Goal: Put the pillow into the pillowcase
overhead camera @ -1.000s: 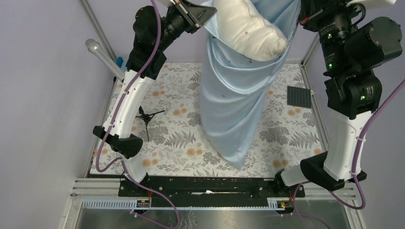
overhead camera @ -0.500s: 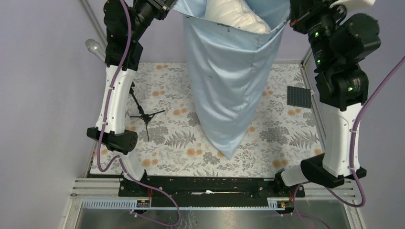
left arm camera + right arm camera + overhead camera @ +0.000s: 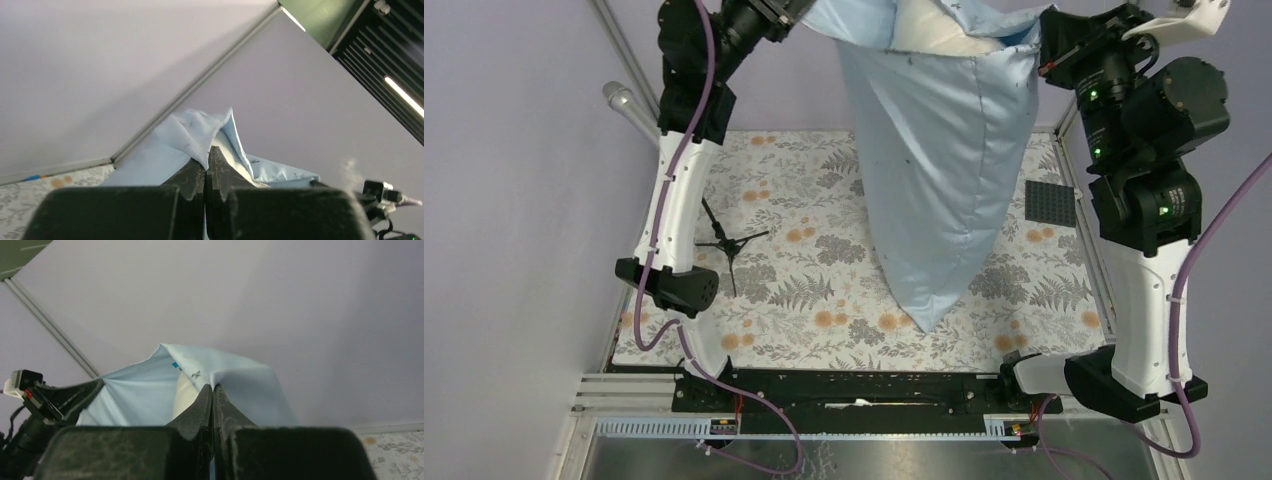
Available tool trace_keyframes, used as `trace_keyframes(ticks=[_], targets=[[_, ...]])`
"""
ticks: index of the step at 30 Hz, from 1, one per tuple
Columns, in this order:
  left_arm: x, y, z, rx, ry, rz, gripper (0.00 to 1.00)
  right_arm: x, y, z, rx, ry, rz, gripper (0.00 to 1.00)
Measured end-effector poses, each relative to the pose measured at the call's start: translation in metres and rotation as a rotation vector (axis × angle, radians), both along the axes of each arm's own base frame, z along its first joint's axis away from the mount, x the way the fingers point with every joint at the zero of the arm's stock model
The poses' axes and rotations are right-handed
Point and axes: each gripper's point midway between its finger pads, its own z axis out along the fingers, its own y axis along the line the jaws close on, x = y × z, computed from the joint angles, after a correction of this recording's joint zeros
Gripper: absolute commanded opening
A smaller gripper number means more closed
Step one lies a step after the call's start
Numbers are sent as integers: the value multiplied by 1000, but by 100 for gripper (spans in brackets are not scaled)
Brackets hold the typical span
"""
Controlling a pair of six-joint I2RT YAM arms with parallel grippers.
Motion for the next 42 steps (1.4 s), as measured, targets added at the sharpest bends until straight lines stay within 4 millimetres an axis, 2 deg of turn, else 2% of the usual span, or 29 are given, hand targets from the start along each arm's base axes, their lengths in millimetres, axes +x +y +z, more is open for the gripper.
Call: trace_keyframes(ticks=[3, 7, 13, 17, 19, 22, 25, 28, 31, 34, 39, 40, 42], targets=[[10, 22, 2, -11, 4, 46, 0, 6, 7, -24, -20, 39, 29, 0], [13, 29, 4, -22, 9, 56, 0, 12, 15, -45, -37, 75, 58, 0], [10, 28, 19, -71, -16, 35, 0, 8, 19, -38, -19, 58, 87, 0], [13, 4, 12, -79, -21, -16, 0, 3, 10, -30, -6, 52, 52, 2], [14, -13, 5, -77, -14, -48, 0, 2, 6, -29, -4, 63, 32, 12], [13, -49, -13, -62, 16, -120, 0, 3, 5, -34, -23, 92, 24, 26], [11, -79, -33, -36, 50, -176, 0, 8, 7, -50, -62, 146, 21, 47], [12, -99, -54, -11, 90, -217, 0, 12, 8, -65, -100, 198, 21, 61], [17, -104, -66, 2, 121, -222, 0, 11, 7, -72, -134, 213, 18, 71], [18, -104, -69, 5, 131, -222, 0, 6, 6, -68, -174, 192, 20, 80], [18, -103, -66, -5, 127, -225, 0, 5, 3, -38, -259, 127, -1, 99], [18, -103, -67, -5, 129, -228, 0, 9, 4, -36, -284, 123, -7, 99], [16, -107, -70, -2, 131, -238, 0, 19, 6, -46, -344, 149, -12, 100]])
